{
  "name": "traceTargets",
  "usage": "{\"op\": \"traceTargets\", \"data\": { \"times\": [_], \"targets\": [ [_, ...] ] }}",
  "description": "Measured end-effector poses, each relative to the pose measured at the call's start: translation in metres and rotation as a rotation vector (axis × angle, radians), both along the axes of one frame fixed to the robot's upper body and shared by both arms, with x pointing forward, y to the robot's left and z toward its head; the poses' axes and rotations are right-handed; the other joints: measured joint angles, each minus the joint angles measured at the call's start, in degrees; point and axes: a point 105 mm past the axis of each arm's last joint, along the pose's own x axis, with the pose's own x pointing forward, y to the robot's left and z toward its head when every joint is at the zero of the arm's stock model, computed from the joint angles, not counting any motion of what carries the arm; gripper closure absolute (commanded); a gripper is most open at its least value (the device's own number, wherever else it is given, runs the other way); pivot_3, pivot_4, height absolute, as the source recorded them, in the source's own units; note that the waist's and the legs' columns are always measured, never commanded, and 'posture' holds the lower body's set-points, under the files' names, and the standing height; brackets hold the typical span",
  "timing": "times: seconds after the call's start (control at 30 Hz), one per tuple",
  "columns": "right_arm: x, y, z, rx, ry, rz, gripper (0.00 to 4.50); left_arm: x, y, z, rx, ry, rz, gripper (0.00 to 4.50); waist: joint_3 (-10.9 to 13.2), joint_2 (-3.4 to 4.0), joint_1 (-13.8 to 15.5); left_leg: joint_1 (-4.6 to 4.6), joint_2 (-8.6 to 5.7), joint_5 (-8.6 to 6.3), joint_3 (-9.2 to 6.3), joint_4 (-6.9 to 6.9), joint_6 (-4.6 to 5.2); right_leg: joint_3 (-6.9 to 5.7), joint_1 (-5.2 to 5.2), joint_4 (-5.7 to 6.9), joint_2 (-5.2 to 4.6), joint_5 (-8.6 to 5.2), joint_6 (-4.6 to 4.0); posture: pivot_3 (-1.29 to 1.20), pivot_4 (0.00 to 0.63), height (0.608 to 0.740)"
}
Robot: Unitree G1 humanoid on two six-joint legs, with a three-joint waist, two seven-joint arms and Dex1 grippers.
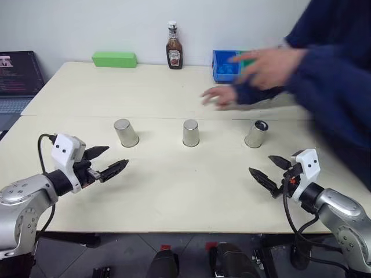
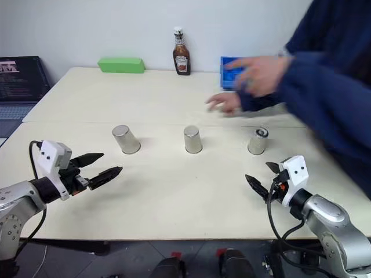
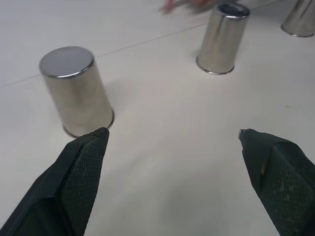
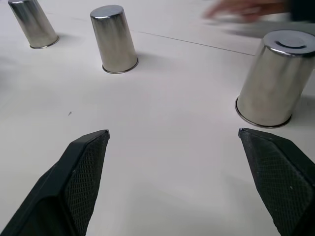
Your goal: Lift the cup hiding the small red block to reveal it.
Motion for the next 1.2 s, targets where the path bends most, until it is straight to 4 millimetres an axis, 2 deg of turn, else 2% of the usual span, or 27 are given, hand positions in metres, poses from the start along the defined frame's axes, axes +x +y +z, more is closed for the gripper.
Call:
{"op": "traceTargets", "data": {
  "times": [0.1,0.17,0.27,0.37,0.43,0.63,0.8,0.93,1.0,1.07,1.2],
  "targets": [
    [-0.001,0.004,0.004,0.013,0.003,0.032,0.03,-0.003,0.014,0.0,-0.011,-0.016,0.085,0.0,0.0,0.0,-0.01,0.01,0.0,0.0,0.01,0.0,0.0,0.01,0.0,0.01,-0.01,0.0,0.0,0.0,0.15,0.74],
    [0.001,0.015,0.011,0.027,-0.009,0.078,0.03,-0.007,0.022,-0.005,-0.038,-0.023,0.148,0.0,0.0,0.0,-0.2,0.03,0.01,0.0,0.06,0.01,0.0,0.05,0.0,0.02,-0.02,0.02,0.03,0.0,0.15,0.74],
    [0.008,0.049,0.028,0.056,-0.051,0.2,0.03,-0.015,0.024,-0.019,-0.078,-0.01,0.212,0.0,-0.01,-0.03,-0.29,0.04,0.05,0.0,0.01,0.05,0.0,0.01,0.0,0.05,-0.01,0.03,0.04,0.0,0.15,0.74],
    [0.01,0.071,0.037,0.077,-0.074,0.278,0.03,-0.016,0.021,-0.018,-0.076,-0.024,0.224,0.0,-0.06,-0.11,0.38,0.0,0.03,0.0,-0.13,0.06,-0.01,-0.11,0.01,0.04,0.01,0.03,0.02,0.0,0.15,0.74],
    [0.012,0.077,0.036,0.076,-0.067,0.299,0.03,-0.016,0.019,-0.014,-0.074,-0.045,0.231,0.0,-0.06,-0.11,0.91,-0.03,-0.06,0.0,-0.09,0.05,-0.01,-0.08,0.02,0.02,-0.09,0.03,0.02,0.0,0.15,0.74],
    [0.011,0.074,0.03,0.07,-0.045,0.324,0.03,-0.012,0.015,-0.005,-0.071,-0.098,0.236,0.0,-0.07,-0.12,1.42,-0.07,-0.15,0.0,-0.01,0.06,0.0,-0.06,0.02,-0.06,-0.23,0.08,0.0,0.0,0.15,0.74],
    [0.006,0.074,0.032,0.068,-0.069,0.37,0.03,0.003,0.004,-0.001,-0.064,-0.149,0.221,0.0,-0.07,-0.11,1.47,0.04,-0.12,0.0,-0.03,0.08,0.0,-0.09,0.09,0.02,-0.18,0.05,0.04,0.0,0.15,0.74],
    [-0.005,0.082,0.05,0.136,-0.124,0.441,0.03,0.022,-0.002,-0.007,-0.094,-0.158,0.222,0.0,-0.07,-0.12,1.44,0.03,-0.07,0.01,-0.06,0.11,0.0,-0.1,0.11,0.02,-0.11,0.07,0.04,0.0,0.15,0.74],
    [-0.009,0.085,0.066,0.175,-0.178,0.476,0.03,0.044,-0.004,-0.003,-0.121,-0.197,0.24,0.0,-0.08,-0.14,1.48,0.01,-0.08,0.01,-0.11,0.13,0.0,-0.14,0.11,0.03,-0.1,0.08,0.03,0.0,0.15,0.74],
    [-0.013,0.088,0.074,0.182,-0.209,0.501,0.03,0.048,-0.003,-0.003,-0.119,-0.207,0.247,0.0,-0.09,-0.16,1.35,0.01,-0.08,0.0,-0.07,0.11,0.01,-0.1,0.12,-0.01,-0.1,0.1,0.0,0.0,0.15,0.74],
    [-0.014,0.087,0.076,0.183,-0.222,0.502,0.03,0.064,-0.002,-0.01,-0.143,-0.21,0.263,0.0,-0.09,-0.18,1.29,-0.03,-0.12,0.0,-0.04,0.1,0.01,-0.1,0.1,-0.04,-0.16,0.22,-0.21,0.0,0.15,0.74]
  ]
}}
